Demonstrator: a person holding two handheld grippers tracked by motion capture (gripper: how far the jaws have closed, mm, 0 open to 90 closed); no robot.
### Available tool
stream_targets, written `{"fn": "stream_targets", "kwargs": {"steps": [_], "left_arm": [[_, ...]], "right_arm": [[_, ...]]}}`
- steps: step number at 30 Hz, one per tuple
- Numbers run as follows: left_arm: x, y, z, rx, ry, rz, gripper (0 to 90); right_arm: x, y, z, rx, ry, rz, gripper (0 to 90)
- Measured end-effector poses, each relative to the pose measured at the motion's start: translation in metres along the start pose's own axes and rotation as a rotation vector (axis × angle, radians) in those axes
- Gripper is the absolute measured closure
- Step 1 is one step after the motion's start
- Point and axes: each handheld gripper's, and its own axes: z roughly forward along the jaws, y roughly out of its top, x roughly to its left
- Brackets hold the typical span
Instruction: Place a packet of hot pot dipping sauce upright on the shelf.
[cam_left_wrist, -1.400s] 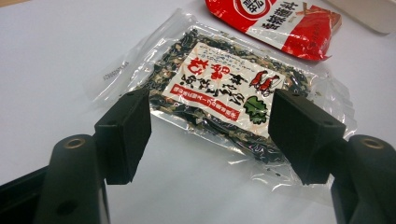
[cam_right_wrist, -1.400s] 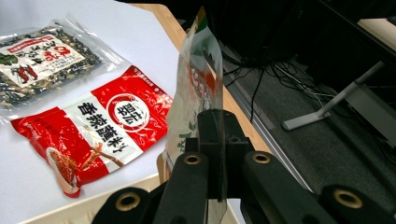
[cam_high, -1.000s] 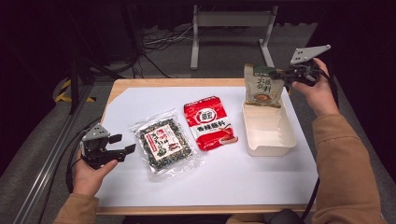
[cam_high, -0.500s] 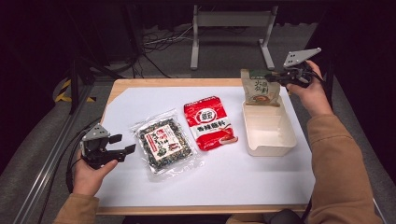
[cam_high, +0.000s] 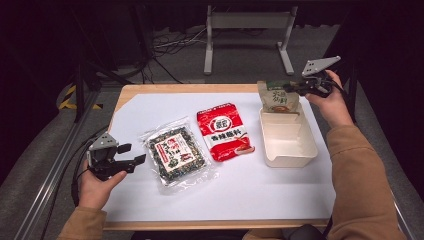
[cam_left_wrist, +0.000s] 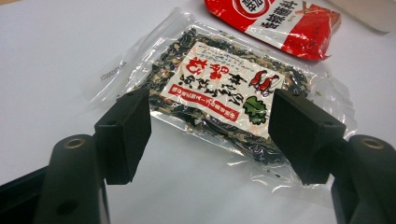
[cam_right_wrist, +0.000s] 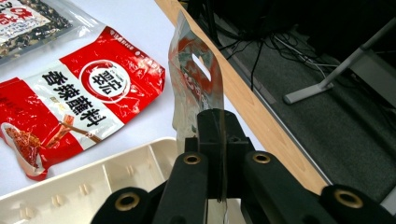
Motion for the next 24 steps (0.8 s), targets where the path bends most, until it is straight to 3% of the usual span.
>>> {"fn": "stream_targets", "kwargs": {"steps": [16, 19, 24], "left_arm": [[0.000, 0.001, 0.002, 0.001, -0.003, 0.004, 30.7], [0.000, 0.002, 0.002, 0.002, -0.004, 0.003, 30.6], [-0.001, 0.002, 0.003, 0.005, -0.007, 0.004, 30.6]], "right_arm": [[-0.001, -0.011, 0.006, 0.088, -0.015, 0.054, 88.2], [-0.002, -0.016, 0.005, 0.127, -0.034, 0.094, 88.2], [-0.002, -0.020, 0.005, 0.134, -0.043, 0.124, 87.6]]}}
